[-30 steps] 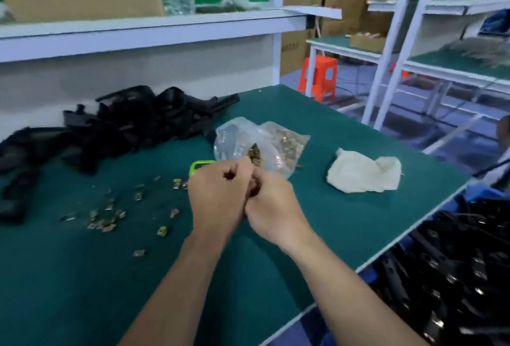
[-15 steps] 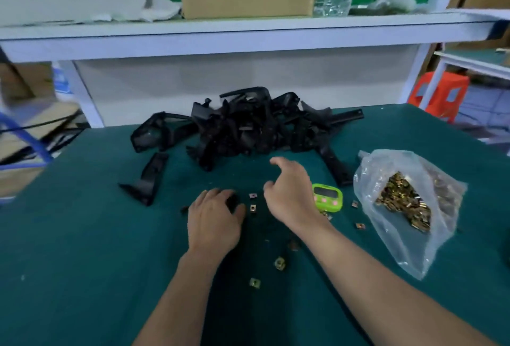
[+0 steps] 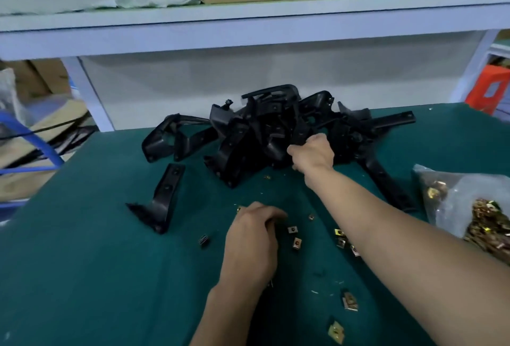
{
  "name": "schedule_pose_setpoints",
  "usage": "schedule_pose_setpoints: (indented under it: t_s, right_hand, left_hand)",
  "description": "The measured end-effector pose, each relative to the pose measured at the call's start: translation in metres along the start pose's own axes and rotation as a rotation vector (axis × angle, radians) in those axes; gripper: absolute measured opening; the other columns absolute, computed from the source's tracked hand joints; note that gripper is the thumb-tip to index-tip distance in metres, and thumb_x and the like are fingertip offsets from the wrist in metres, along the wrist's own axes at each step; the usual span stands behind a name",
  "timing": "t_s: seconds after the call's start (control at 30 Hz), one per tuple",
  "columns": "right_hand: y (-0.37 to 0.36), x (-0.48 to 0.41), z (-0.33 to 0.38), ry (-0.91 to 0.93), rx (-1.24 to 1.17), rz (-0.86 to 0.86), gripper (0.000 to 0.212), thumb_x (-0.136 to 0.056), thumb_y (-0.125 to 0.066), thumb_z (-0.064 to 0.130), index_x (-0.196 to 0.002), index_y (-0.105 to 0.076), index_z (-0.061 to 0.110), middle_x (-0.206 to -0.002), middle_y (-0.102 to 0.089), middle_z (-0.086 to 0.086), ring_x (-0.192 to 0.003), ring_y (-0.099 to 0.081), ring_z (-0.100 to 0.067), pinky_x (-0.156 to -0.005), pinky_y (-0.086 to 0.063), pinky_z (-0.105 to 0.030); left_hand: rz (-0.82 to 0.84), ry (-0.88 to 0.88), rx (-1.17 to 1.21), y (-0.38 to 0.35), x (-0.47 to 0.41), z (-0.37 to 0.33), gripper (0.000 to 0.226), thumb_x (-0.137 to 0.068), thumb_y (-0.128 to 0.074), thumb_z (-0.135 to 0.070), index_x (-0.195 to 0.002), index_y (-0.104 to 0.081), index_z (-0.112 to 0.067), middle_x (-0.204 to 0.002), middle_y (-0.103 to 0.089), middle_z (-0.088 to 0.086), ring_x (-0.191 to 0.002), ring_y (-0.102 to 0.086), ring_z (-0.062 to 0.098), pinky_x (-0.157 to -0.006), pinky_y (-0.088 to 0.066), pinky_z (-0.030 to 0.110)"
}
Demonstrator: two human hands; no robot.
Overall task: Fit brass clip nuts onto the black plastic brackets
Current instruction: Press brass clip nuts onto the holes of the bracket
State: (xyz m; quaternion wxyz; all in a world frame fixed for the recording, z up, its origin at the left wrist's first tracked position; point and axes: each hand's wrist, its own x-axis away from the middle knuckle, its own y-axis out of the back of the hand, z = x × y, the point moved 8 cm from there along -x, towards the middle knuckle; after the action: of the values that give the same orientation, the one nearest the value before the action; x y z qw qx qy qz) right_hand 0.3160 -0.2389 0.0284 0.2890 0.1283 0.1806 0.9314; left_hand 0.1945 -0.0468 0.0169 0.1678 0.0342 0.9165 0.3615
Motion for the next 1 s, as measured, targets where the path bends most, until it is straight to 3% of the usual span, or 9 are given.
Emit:
schedule_pose_setpoints:
  t_s: [0.13,0.2,0.33,0.43,0.53,0.67,0.8,0.9,1.0]
  right_hand:
    - [0.03,0.005,0.009,0.058,-0.083,-0.158,0.02,-0.09,-0.066,0.017,-0.109,-0.062,0.021,-0.105,-0.071,-0.005,-0.092,-0.07,-0.027,-0.087,-0.059,-0.041]
    - [0.05,0.023,0.009,0.093,-0.219,-0.187,0.025,-0.091,-0.062,0.014,-0.113,-0.065,0.026,-0.096,-0.073,-0.002,-0.083,-0.071,-0.022,-0.079,-0.061,-0.042]
    - [0.078,0.082,-0.004,0.146,-0.52,-0.026,0.028,-0.094,-0.059,0.004,-0.105,-0.07,0.027,-0.07,-0.068,-0.002,-0.052,-0.059,-0.012,-0.047,-0.046,-0.023]
    - [0.088,0.125,-0.028,0.032,-0.704,0.202,0.028,-0.092,-0.06,0.0,-0.103,-0.078,0.018,-0.069,-0.067,-0.012,-0.055,-0.057,-0.019,-0.045,-0.042,-0.026]
    - [0.108,0.155,-0.056,-0.011,-0.657,0.275,0.03,-0.091,-0.055,-0.002,-0.106,-0.077,0.011,-0.066,-0.061,-0.016,-0.053,-0.051,-0.021,-0.043,-0.035,-0.027]
    - [0.128,0.182,-0.077,-0.061,-0.744,0.346,0.03,-0.096,-0.051,0.001,-0.108,-0.076,0.012,-0.064,-0.056,-0.016,-0.048,-0.045,-0.02,-0.041,-0.031,-0.027]
    - [0.119,0.199,-0.081,-0.383,-1.143,0.49,0.021,-0.093,-0.053,0.009,-0.1,-0.072,0.001,-0.063,-0.052,-0.01,-0.042,-0.043,-0.013,-0.033,-0.034,-0.02]
    - [0.119,0.199,-0.088,-0.529,-1.254,0.455,0.019,-0.091,-0.062,0.021,-0.103,-0.064,0.006,-0.069,-0.059,-0.013,-0.046,-0.054,-0.015,-0.035,-0.042,-0.019]
    - [0.125,0.194,-0.099,-0.475,-0.997,0.383,0.025,-0.101,-0.059,0.031,-0.1,-0.067,0.006,-0.071,-0.064,-0.019,-0.047,-0.061,-0.021,-0.038,-0.047,-0.022]
  left_hand:
    - [-0.031,0.025,-0.031,0.003,0.0,-0.002,0.037,-0.095,-0.055,-0.006,-0.113,-0.076,-0.03,-0.112,-0.068,-0.019,-0.109,-0.053,0.001,-0.092,-0.037,0.012]
    - [-0.016,-0.018,-0.056,0.0,0.002,-0.009,0.027,-0.093,-0.062,-0.023,-0.116,-0.075,-0.032,-0.116,-0.066,-0.023,-0.109,-0.048,-0.002,-0.096,-0.035,0.015]
    - [0.085,-0.06,-0.033,-0.01,0.006,-0.021,0.016,-0.089,-0.066,-0.022,-0.093,-0.078,-0.033,-0.098,-0.068,-0.026,-0.098,-0.053,-0.004,-0.088,-0.037,0.012]
    - [0.138,-0.027,-0.001,-0.01,0.009,-0.023,0.02,-0.086,-0.066,-0.017,-0.081,-0.078,-0.032,-0.084,-0.068,-0.024,-0.089,-0.057,-0.004,-0.073,-0.035,0.002]
    - [0.124,-0.063,-0.047,-0.01,0.013,-0.03,0.019,-0.081,-0.061,-0.024,-0.083,-0.078,-0.032,-0.088,-0.07,-0.022,-0.086,-0.051,-0.002,-0.074,-0.031,0.0]
    - [0.076,-0.044,-0.154,-0.011,0.023,-0.039,0.017,-0.076,-0.062,-0.036,-0.085,-0.076,-0.032,-0.087,-0.062,-0.02,-0.092,-0.054,0.009,-0.078,-0.036,0.019]
    - [0.127,-0.027,-0.175,-0.012,0.035,-0.044,0.029,-0.079,-0.062,-0.042,-0.096,-0.077,-0.025,-0.107,-0.07,-0.011,-0.104,-0.06,0.019,-0.092,-0.048,0.034]
    - [0.075,-0.01,-0.2,-0.004,0.044,-0.041,0.023,-0.091,-0.065,-0.03,-0.11,-0.078,-0.026,-0.12,-0.071,-0.014,-0.115,-0.059,0.015,-0.106,-0.043,0.032]
    - [-0.008,-0.013,-0.25,0.005,0.055,-0.039,0.032,-0.093,-0.056,-0.008,-0.105,-0.079,-0.026,-0.113,-0.074,-0.014,-0.11,-0.06,0.014,-0.11,-0.033,0.023]
